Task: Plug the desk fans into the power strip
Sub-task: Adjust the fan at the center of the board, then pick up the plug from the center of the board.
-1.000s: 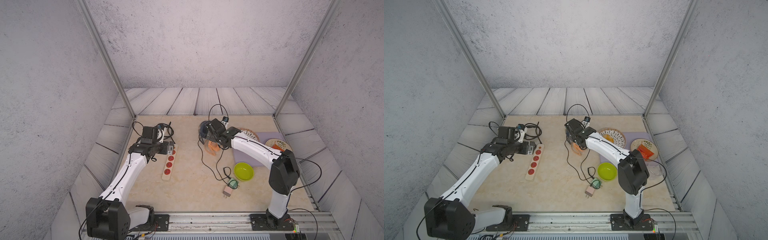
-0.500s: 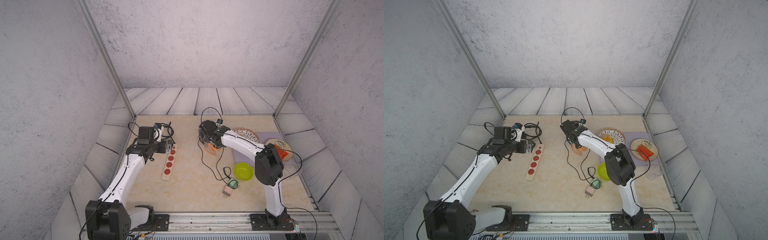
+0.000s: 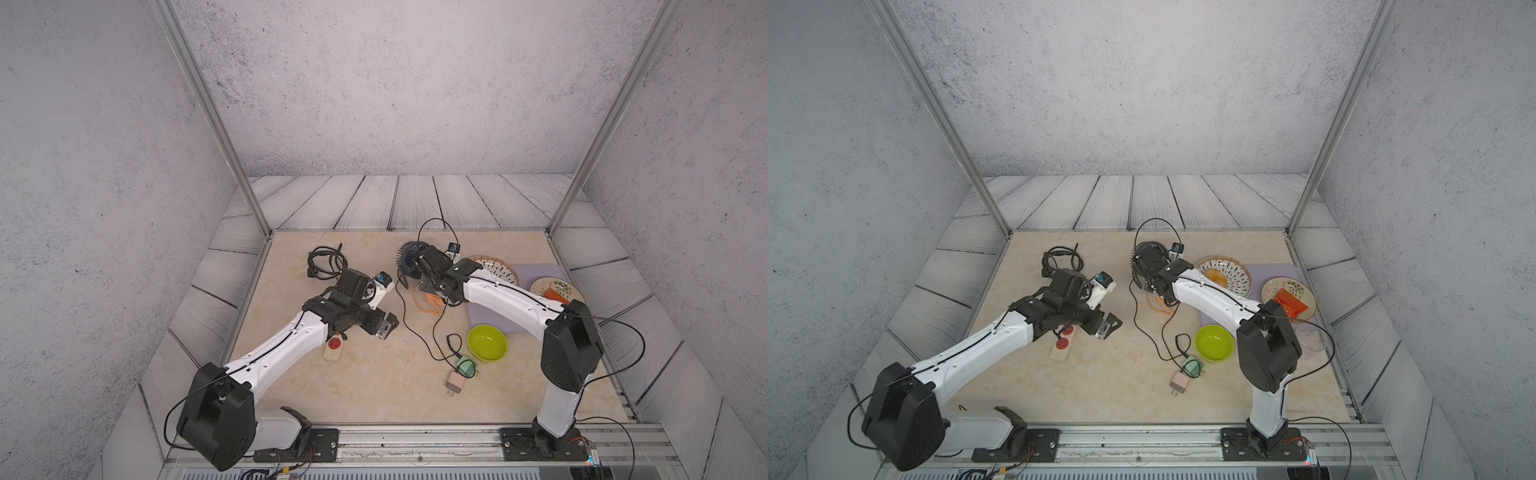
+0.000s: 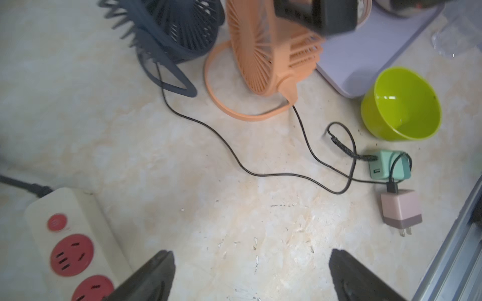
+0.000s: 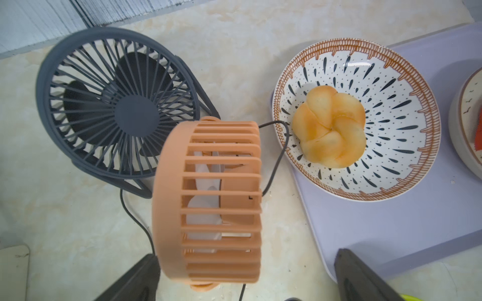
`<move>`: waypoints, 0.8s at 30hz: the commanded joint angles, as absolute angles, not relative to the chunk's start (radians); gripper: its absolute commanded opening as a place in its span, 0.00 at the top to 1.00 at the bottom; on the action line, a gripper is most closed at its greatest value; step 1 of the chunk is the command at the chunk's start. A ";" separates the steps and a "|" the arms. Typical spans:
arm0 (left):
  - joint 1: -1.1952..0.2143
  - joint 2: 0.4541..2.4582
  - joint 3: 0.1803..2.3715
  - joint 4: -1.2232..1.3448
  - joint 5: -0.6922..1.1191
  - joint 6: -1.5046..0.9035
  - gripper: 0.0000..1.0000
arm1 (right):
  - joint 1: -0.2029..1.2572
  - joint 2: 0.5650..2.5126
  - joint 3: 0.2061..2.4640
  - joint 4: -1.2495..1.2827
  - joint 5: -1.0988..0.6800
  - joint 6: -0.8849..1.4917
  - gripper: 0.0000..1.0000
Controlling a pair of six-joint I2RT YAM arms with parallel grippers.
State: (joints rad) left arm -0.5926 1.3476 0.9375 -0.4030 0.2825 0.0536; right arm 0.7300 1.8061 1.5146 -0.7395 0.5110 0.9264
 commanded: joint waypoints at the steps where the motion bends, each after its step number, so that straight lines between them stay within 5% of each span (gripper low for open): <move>1: -0.655 1.378 0.927 -0.369 0.240 0.112 0.01 | 0.731 1.759 1.465 -0.710 0.523 0.902 0.01; 6: -0.774 1.436 0.920 -0.312 0.202 0.260 0.02 | 0.702 1.734 1.434 -0.730 0.533 0.873 0.01; 13: -0.873 1.518 0.895 -0.204 0.222 0.730 0.17 | 0.690 1.629 1.373 -0.663 0.462 0.779 0.01; 24: -0.939 1.719 1.008 -0.194 0.299 0.974 0.29 | 0.557 1.270 1.172 -0.676 0.396 0.741 0.01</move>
